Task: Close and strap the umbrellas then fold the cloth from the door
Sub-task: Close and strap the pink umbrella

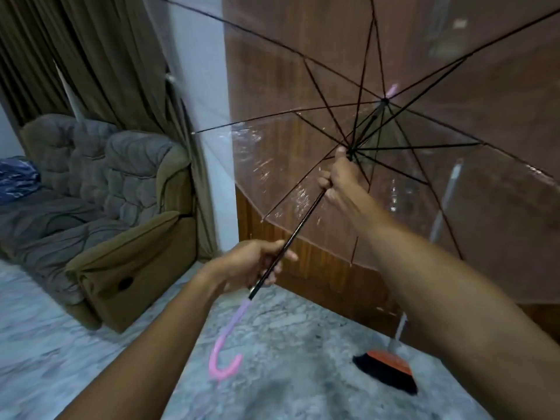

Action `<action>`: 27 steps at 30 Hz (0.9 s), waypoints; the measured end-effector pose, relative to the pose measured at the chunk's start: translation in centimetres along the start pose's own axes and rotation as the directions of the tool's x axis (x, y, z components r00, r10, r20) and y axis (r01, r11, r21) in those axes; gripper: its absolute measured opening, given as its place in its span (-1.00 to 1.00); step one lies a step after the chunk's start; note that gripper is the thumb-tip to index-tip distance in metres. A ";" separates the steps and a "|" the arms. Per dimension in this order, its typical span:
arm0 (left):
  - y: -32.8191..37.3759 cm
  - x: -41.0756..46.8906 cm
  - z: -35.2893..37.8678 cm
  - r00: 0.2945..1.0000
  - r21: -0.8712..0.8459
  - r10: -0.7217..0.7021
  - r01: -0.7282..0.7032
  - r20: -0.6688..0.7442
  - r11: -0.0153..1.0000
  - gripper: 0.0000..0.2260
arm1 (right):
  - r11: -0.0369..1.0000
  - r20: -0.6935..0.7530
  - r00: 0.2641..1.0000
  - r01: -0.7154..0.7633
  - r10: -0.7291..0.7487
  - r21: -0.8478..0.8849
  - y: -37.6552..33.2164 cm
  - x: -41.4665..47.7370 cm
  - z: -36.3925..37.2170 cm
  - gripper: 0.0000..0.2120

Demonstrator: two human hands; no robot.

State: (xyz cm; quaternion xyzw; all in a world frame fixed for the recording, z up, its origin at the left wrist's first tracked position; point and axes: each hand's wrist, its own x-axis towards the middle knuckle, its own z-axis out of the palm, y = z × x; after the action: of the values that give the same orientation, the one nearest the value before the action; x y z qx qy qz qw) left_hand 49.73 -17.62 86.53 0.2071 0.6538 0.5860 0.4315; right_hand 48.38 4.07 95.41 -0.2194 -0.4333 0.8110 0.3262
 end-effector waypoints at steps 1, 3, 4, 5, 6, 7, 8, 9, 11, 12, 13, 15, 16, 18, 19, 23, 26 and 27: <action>-0.7 -0.5 0.7 1.000 -0.019 0.018 -0.018 0.001 1.000 -0.66 | 1.000 -0.017 1.000 0.004 -0.004 -0.011 -1.0 0.1 -0.8 -0.76; -1.2 -0.8 2.4 0.995 -0.069 0.090 -0.093 -0.044 0.993 -0.71 | 0.999 -0.045 0.999 0.002 -0.003 -0.036 -2.6 0.2 -1.9 -0.74; -1.2 -0.7 3.3 0.989 -0.064 0.127 -0.132 -0.075 0.989 -0.72 | 0.999 -0.057 0.998 -0.004 0.002 -0.045 -3.2 0.1 -2.5 -0.73; -1.0 -0.6 4.0 0.983 -0.043 0.156 -0.161 -0.098 0.986 -0.73 | 0.999 -0.064 0.998 -0.015 0.012 -0.050 -3.6 0.0 -2.9 -0.71; -0.8 -0.6 4.6 0.979 -0.021 0.172 -0.176 -0.113 0.984 -0.73 | 0.999 -0.056 0.998 -0.029 0.027 -0.035 -4.0 -0.2 -3.4 -0.69; -0.6 -0.4 5.1 0.977 -0.006 0.177 -0.179 -0.120 0.984 -0.73 | 0.999 -0.029 0.998 -0.047 0.046 -0.017 -4.0 -0.7 -3.8 -0.67; -0.3 -0.1 5.6 0.977 -0.001 0.175 -0.177 -0.122 0.984 -0.73 | 0.998 0.009 0.998 -0.069 0.069 -0.003 -3.6 -1.2 -4.2 -0.64; 0.2 0.3 6.1 0.976 -0.013 0.175 -0.178 -0.126 0.984 -0.73 | 0.995 0.051 0.994 -0.102 0.101 0.016 -2.9 -1.9 -4.4 -0.61; 1.8 1.6 7.4 0.973 -0.060 0.176 -0.187 -0.151 0.981 -0.73 | 0.984 0.139 0.976 -0.176 0.170 0.034 -0.8 -3.9 -4.6 -0.57; 2.7 2.2 8.1 0.972 -0.078 0.172 -0.186 -0.162 0.979 -0.72 | 0.979 0.182 0.962 -0.205 0.201 -0.001 0.3 -4.8 -4.6 -0.56; 3.7 2.8 8.6 0.973 -0.088 0.162 -0.178 -0.164 0.980 -0.71 | 0.973 0.218 0.948 -0.223 0.232 -0.067 1.1 -5.5 -4.8 -0.54; 4.7 3.2 9.5 0.980 -0.087 0.137 -0.151 -0.146 0.985 -0.69 | 0.949 0.278 0.912 -0.260 0.302 -0.177 1.0 -5.9 -5.3 -0.49; 4.9 3.1 9.6 0.983 -0.074 0.131 -0.141 -0.129 0.987 -0.69 | 0.946 0.302 0.898 -0.285 0.319 -0.153 0.5 -5.6 -5.5 -0.49; 5.1 2.6 9.6 0.986 -0.049 0.134 -0.139 -0.097 0.989 -0.69 | 0.961 0.275 0.921 -0.266 0.278 -0.081 -0.6 -5.3 -5.2 -0.54; 5.0 2.3 9.6 0.984 -0.044 0.146 -0.151 -0.097 0.988 -0.70 | 0.975 0.227 0.948 -0.214 0.222 -0.057 -0.7 -5.4 -5.0 -0.56; 5.2 1.3 8.4 0.967 0.015 0.232 -0.231 -0.107 0.973 -0.78 | 0.995 0.056 0.995 -0.085 0.088 -0.061 -0.4 -5.5 -3.3 -0.58; 3.8 -0.2 5.4 0.993 -0.034 0.106 -0.105 0.047 0.994 -0.70 | 0.997 0.105 0.994 -0.013 0.005 0.070 -2.0 -4.5 -2.9 -0.67; 3.2 -0.6 4.4 0.991 -0.043 0.073 -0.068 0.115 0.997 -0.67 | 0.994 0.122 0.993 -0.003 -0.009 0.105 -2.6 -4.2 -2.8 -0.66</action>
State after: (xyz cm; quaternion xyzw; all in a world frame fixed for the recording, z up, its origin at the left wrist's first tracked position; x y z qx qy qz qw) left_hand 52.87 -14.81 89.98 0.2555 0.6082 0.6006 0.4518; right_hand 53.89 3.68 96.44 -0.1514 -0.4096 0.8440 0.3114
